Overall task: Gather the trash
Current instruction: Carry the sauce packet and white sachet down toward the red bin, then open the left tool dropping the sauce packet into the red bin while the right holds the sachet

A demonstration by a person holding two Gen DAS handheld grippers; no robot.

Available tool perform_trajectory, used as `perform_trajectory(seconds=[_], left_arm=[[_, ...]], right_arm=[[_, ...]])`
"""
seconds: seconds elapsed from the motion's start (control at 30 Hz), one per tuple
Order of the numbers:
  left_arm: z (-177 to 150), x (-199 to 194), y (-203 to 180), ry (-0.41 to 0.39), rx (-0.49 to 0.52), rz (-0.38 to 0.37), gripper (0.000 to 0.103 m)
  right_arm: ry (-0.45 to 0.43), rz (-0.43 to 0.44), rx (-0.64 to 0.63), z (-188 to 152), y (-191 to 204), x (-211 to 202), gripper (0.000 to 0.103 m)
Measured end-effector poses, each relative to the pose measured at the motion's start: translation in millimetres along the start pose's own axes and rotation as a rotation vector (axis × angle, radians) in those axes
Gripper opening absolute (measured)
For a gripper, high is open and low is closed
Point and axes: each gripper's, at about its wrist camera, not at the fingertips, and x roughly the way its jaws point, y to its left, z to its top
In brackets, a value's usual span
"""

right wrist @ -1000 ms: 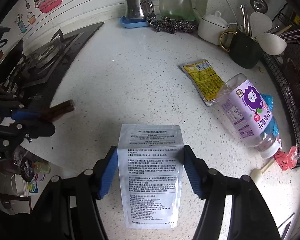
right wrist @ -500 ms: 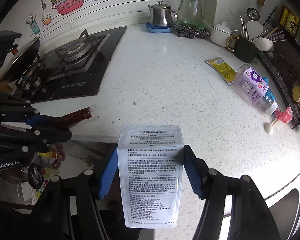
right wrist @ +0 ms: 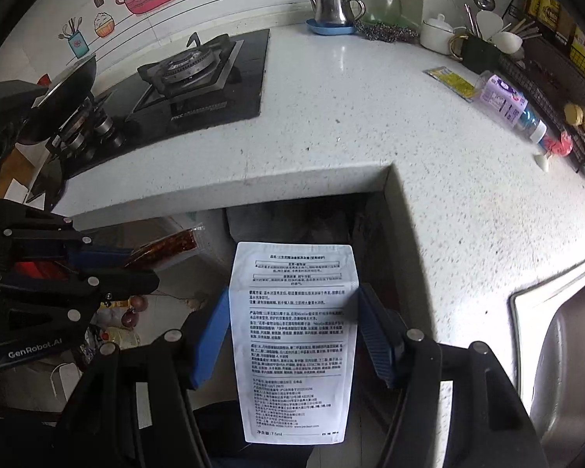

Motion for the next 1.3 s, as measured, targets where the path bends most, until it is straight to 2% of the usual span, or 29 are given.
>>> perform_trajectory(seconds=[0.17,0.27,0.57,0.9,1.03,1.27,1.3], left_arm=[[-21.2,29.4,-2.9,0.025,0.02,-0.021,0.012],[-30.5,62.2,-0.9,0.051,0.021,-0.045,0.012],[-49.8,200.2,11.5,0.169,-0.023,-0.069,0.012],[-46.2,314.3,21.4,0.21,-0.009,-0.1,0.012],[-42.9,342.9,19.8,0.235,0.013,-0.108,0.012],[-37.1,364.2,13.0,0.251,0.04,-0.106,0.013],[-36.2,364.2,11.8,0.251,0.047,-0.104,0.019]], right_arm=[[0.016,-0.031,0.024,-28.2,9.3,18.4,0.061],[0.022,-0.058,0.048,-44.8,10.1,41.1,0.061],[0.086,-0.1,0.118,-86.7,-9.6,151.0,0.061],[0.105,-0.133,0.165,-119.0,-46.8,257.2,0.061],[0.11,-0.149,0.194,-124.0,-59.1,280.5,0.061],[0.124,-0.162,0.234,-135.0,-68.6,282.6,0.061],[0.126,-0.162,0.238,-136.1,-70.3,282.8,0.061]])
